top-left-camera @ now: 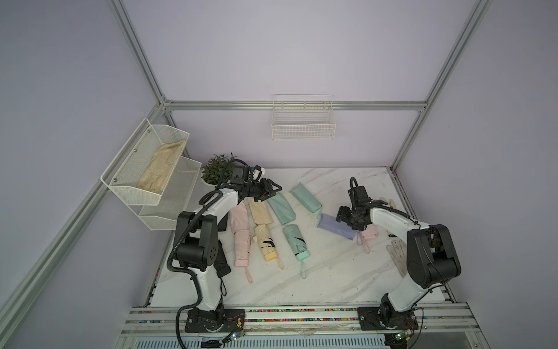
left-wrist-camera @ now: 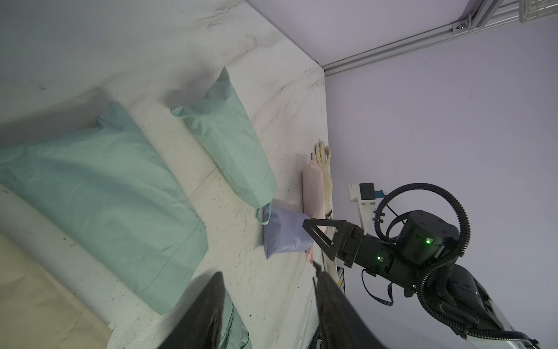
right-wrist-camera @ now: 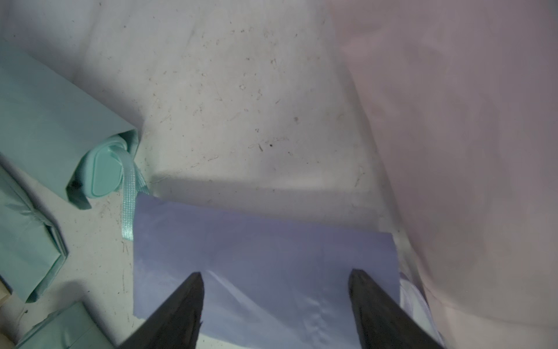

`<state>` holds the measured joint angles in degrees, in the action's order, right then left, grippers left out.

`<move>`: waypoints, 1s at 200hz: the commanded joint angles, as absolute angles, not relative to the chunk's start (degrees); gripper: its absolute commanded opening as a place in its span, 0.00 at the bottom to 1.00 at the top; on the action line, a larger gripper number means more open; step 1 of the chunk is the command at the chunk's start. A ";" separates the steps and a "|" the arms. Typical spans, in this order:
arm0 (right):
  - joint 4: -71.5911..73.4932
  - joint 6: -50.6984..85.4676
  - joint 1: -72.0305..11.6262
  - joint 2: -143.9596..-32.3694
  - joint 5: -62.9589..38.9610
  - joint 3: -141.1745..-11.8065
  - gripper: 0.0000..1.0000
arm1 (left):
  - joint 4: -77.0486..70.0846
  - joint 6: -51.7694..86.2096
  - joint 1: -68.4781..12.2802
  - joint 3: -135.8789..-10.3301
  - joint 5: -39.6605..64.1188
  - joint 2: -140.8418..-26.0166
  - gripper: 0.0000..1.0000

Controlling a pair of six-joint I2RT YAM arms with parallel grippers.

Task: Take umbrellas out of sleeves
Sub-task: Adjust the umbrella at the center of the board.

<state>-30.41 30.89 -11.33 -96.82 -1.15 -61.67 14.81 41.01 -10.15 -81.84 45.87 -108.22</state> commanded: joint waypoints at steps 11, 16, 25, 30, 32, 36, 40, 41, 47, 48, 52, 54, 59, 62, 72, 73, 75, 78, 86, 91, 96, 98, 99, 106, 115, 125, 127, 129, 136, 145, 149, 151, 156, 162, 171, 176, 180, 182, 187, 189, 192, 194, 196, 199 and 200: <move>-27.54 26.21 -11.03 -98.52 -6.04 -62.45 0.86 | 13.53 41.57 -9.93 -82.28 47.55 -106.55 0.49; -27.34 25.84 -11.09 -98.86 -6.23 -62.26 0.91 | 13.51 41.72 -9.94 -82.29 47.70 -106.47 0.49; -27.65 25.07 -11.07 -99.66 -6.04 -62.26 0.97 | 13.38 42.20 -9.93 -82.35 48.14 -106.43 0.49; -28.23 24.41 -11.08 -100.33 -6.25 -62.37 0.97 | 13.37 42.34 -9.92 -82.45 48.53 -106.35 0.49; -28.52 24.21 -11.10 -100.67 -6.49 -62.55 0.97 | 13.32 42.42 -9.93 -82.49 48.58 -106.26 0.49; -29.23 24.02 -11.08 -101.29 -6.99 -62.72 0.97 | 13.32 42.45 -9.93 -82.49 48.65 -106.18 0.49; -29.82 23.89 -11.07 -101.62 -7.64 -62.99 0.97 | 13.34 42.45 -9.93 -82.51 48.61 -106.05 0.49; -29.94 23.81 -11.12 -101.65 -7.77 -63.01 0.97 | 13.31 42.45 -9.93 -82.52 48.65 -106.02 0.49; -30.13 23.94 -11.07 -101.65 -9.01 -62.58 0.97 | 13.20 42.43 -9.94 -82.50 48.60 -105.72 0.49; -30.09 24.01 -11.07 -101.63 -9.21 -62.45 0.97 | 13.24 42.40 -9.93 -82.43 48.56 -105.68 0.49; -29.82 24.22 -11.17 -101.16 -10.13 -61.78 0.97 | 13.25 42.37 -9.89 -82.42 48.39 -105.49 0.49; -29.58 24.38 -11.21 -100.79 -10.46 -61.32 0.97 | 13.27 42.36 -9.92 -82.37 48.35 -105.43 0.49; -29.01 24.94 -11.33 -99.71 -11.48 -60.19 0.97 | 13.17 42.36 -9.93 -82.38 48.39 -105.28 0.49; -28.63 25.31 -11.47 -98.86 -11.77 -59.45 0.97 | 13.15 42.36 -9.93 -82.36 48.39 -105.21 0.49; -27.69 26.40 -11.88 -96.01 -12.61 -57.12 0.97 | 13.01 42.45 -9.93 -82.36 48.47 -105.16 0.49; -27.64 26.52 -11.96 -95.82 -12.63 -56.90 0.97 | 13.05 42.45 -9.93 -82.35 48.45 -105.18 0.49; -27.50 26.78 -12.04 -95.12 -12.76 -56.50 0.97 | 13.02 42.49 -9.89 -82.35 48.48 -105.20 0.49; -27.38 27.11 -12.12 -94.29 -12.85 -55.85 0.97 | 13.05 42.54 -9.92 -82.32 48.43 -105.28 0.49; -27.33 27.86 -12.59 -91.96 -12.71 -54.43 0.97 | 12.97 42.71 -9.94 -82.27 48.49 -105.36 0.49; -27.41 28.15 -12.83 -90.48 -12.51 -53.72 0.97 | 12.84 42.84 -9.93 -82.19 48.54 -105.46 0.49; -27.53 28.37 -13.12 -88.89 -12.32 -53.14 0.97 | 12.78 43.01 -9.92 -82.11 48.57 -105.59 0.49; -27.58 28.49 -13.17 -88.21 -12.20 -52.88 0.97 | 12.73 43.10 -9.93 -82.10 48.64 -105.57 0.49; -27.59 28.57 -13.26 -87.87 -12.16 -52.72 0.97 | 12.69 43.13 -9.93 -82.14 48.67 -105.61 0.49; -27.88 28.94 -13.71 -85.28 -11.46 -51.90 0.97 | 12.44 43.44 -9.93 -82.05 48.76 -105.71 0.49; -28.21 29.45 -14.16 -81.80 -10.40 -50.90 0.97 | 12.21 43.60 -9.89 -81.92 48.90 -105.73 0.49; -28.00 30.17 -14.67 -78.90 -9.69 -49.75 0.97 | 12.08 43.59 -9.93 -81.85 48.78 -105.43 0.49; -27.90 30.35 -14.74 -77.58 -9.78 -49.44 0.97 | 11.98 43.62 -9.93 -81.79 48.74 -105.39 0.49; -27.69 30.50 -14.87 -76.92 -9.87 -49.19 0.97 | 11.94 43.60 -9.89 -81.79 48.70 -105.25 0.49; -27.04 31.18 -15.26 -75.39 -10.91 -48.14 0.96 | 11.88 43.60 -9.92 -81.60 48.46 -105.00 0.49; -24.10 32.06 -15.70 -74.56 -12.92 -46.83 0.94 | 11.84 43.67 -9.92 -81.54 48.39 -104.71 0.49; -23.28 32.40 -15.96 -74.57 -13.85 -46.40 0.93 | 11.79 43.68 -9.91 -81.50 48.43 -104.59 0.49; -22.87 32.60 -16.14 -74.61 -14.30 -46.23 0.92 | 11.78 43.68 -9.93 -81.48 48.41 -104.52 0.49; -21.96 32.90 -16.60 -74.98 -15.44 -45.91 0.91 | 11.71 43.77 -9.98 -81.55 48.39 -104.35 0.49; -21.04 33.26 -17.33 -75.91 -16.72 -45.70 0.90 | 11.62 43.69 -10.06 -81.45 48.33 -104.12 0.49; -19.67 33.80 -18.71 -77.65 -18.23 -45.92 0.88 | 11.61 43.51 -10.02 -81.37 48.03 -103.80 0.49; -19.17 34.02 -19.55 -78.20 -18.93 -46.26 0.87 | 11.62 43.35 -10.07 -81.32 47.92 -103.71 0.49; -18.81 34.17 -20.18 -80.08 -19.56 -46.58 0.87 | 11.60 43.29 -10.02 -81.30 47.76 -103.71 0.49; -18.57 34.25 -20.51 -80.60 -19.85 -46.78 0.87 | 11.67 43.25 -10.02 -81.37 47.73 -103.71 0.49; -18.09 34.36 -21.22 -82.01 -20.41 -47.34 0.87 | 11.60 43.22 -10.02 -81.35 47.71 -103.74 0.49; -17.90 34.43 -21.50 -82.49 -20.57 -47.50 0.87 | 11.62 43.30 -10.02 -81.31 47.70 -103.81 0.49; -17.73 34.45 -21.97 -83.33 -20.68 -47.80 0.87 | 11.60 43.27 -10.06 -81.33 47.67 -103.90 0.49; -17.64 34.45 -22.28 -83.85 -20.77 -48.05 0.87 | 11.60 43.25 -10.03 -81.35 47.64 -103.96 0.49; -17.55 34.45 -22.49 -84.35 -20.86 -48.36 0.87 | 11.60 43.27 -10.07 -81.36 47.66 -104.04 0.49; -17.31 34.45 -22.77 -85.16 -20.91 -48.58 0.87 | 11.60 43.29 -10.04 -81.31 47.69 -104.09 0.49; -17.18 34.45 -22.86 -85.38 -20.96 -48.68 0.87 | 11.60 43.35 -10.03 -81.35 47.75 -104.17 0.49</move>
